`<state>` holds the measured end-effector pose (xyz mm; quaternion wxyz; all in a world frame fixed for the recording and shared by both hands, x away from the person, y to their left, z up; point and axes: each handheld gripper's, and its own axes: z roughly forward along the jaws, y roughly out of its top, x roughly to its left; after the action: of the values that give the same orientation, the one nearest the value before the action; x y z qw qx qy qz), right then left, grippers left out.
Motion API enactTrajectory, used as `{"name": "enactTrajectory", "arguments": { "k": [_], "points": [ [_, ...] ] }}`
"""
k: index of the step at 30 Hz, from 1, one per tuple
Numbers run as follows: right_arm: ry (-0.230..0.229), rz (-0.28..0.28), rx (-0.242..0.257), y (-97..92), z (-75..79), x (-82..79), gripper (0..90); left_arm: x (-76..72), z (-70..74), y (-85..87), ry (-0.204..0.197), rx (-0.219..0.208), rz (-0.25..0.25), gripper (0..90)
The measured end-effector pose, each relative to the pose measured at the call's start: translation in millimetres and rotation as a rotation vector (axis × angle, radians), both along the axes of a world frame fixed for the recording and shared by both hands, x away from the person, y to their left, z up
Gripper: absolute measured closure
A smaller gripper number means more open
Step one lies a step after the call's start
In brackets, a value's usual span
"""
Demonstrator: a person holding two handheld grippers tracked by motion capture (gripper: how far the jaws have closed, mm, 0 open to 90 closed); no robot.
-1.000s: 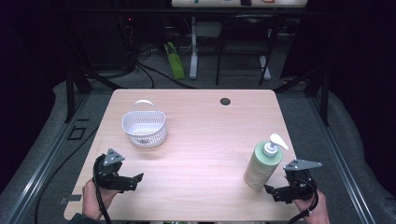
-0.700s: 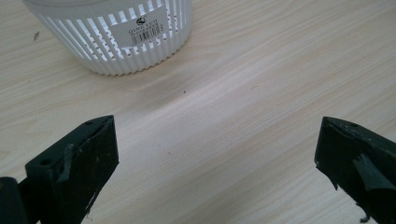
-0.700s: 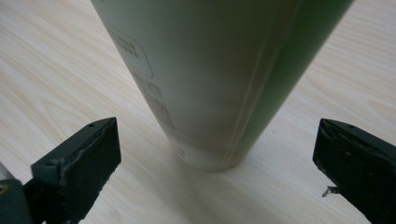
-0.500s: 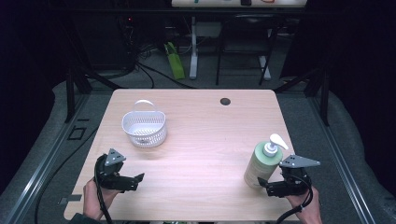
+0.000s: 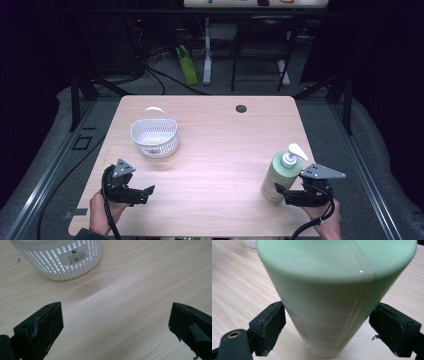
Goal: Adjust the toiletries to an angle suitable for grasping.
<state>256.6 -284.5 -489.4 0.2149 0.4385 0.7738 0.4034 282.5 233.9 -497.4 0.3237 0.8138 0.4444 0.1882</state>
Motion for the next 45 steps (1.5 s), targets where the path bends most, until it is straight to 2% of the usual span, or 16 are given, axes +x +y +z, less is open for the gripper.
{"name": "enactTrajectory", "arguments": {
  "k": [15,25,45],
  "points": [
    [-0.005,0.012,-0.005,7.5,-0.3,2.9,13.5,-0.1,0.1,0.3,-0.002,-0.001,0.003,0.0],
    [-0.007,0.033,-0.011,18.4,-0.4,7.1,13.6,0.5,-0.5,-0.5,0.007,0.007,-0.001,0.0],
    [-0.010,0.076,-0.023,40.4,-0.5,14.6,13.9,0.2,0.1,0.3,-0.001,0.004,-0.002,0.0]
  ]
}}
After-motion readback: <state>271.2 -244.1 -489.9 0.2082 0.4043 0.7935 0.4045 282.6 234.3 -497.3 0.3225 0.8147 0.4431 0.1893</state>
